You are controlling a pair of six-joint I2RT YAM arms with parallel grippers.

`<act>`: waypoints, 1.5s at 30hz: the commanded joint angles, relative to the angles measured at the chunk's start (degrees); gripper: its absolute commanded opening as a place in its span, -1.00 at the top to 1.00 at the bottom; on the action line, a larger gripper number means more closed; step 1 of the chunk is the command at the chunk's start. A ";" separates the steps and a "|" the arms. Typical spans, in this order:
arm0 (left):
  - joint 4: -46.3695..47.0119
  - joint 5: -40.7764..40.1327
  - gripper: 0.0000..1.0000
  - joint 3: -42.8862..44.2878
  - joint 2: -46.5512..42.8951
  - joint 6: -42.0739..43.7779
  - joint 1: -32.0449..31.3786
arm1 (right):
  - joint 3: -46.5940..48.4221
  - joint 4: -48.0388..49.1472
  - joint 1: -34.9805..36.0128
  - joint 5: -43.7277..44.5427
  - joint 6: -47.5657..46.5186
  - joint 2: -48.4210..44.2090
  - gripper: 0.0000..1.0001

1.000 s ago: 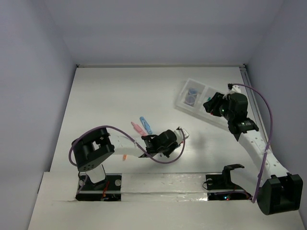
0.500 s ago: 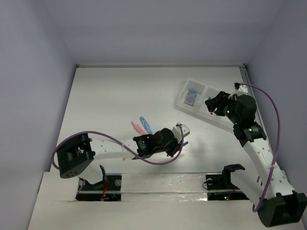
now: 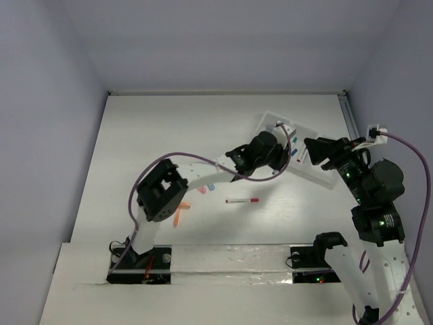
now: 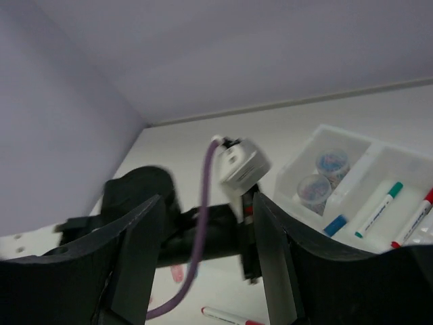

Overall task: Sort the stationery into containers
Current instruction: Place the pen in the storage box, then pick up the pen from the center of the board.

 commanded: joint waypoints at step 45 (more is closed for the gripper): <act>1.94 -17.50 -0.39 -34.19 -58.85 -8.66 6.01 | -15.69 -0.30 2.88 -22.06 -2.15 5.32 0.79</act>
